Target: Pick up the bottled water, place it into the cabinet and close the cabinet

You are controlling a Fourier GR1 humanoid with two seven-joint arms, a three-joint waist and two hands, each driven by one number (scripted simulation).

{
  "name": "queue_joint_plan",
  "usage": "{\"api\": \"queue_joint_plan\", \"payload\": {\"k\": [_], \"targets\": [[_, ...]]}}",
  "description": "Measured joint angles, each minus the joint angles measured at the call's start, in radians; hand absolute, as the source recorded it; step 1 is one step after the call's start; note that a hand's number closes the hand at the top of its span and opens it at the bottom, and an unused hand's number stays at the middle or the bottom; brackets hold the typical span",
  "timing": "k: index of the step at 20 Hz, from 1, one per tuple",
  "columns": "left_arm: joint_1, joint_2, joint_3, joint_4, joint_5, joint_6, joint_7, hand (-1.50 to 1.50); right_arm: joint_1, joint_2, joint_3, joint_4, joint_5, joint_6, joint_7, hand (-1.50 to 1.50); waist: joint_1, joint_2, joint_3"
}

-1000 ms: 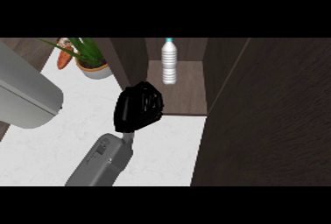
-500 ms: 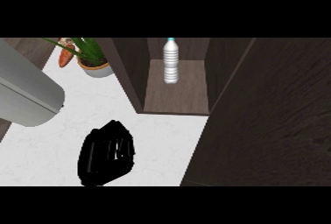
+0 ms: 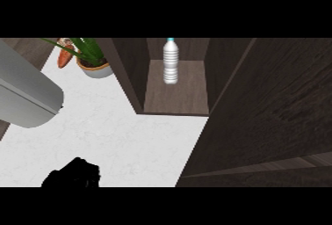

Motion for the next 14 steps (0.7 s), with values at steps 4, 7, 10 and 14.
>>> {"api": "queue_joint_plan", "payload": {"k": [4,7,10,14], "targets": [[0.127,0.053,0.013,-0.098,0.008,-0.024,-0.032,1.50,-0.089,0.082,0.006,0.021,0.022,-0.012,0.094,1.50,0.001,-0.001,-0.001],[0.205,0.096,0.053,-0.137,0.039,-0.068,-0.062,1.50,-0.190,0.186,0.023,0.040,0.056,-0.029,0.180,1.50,0.000,-0.001,-0.001],[0.281,0.133,0.089,-0.164,0.065,-0.118,-0.098,1.50,-0.303,0.307,0.000,0.104,0.077,-0.040,0.248,1.50,0.001,0.001,-0.001],[0.366,0.167,0.149,-0.183,0.108,-0.184,-0.140,1.50,-0.445,0.427,-0.072,0.196,0.068,-0.048,0.333,1.50,-0.002,0.004,0.000]]}}
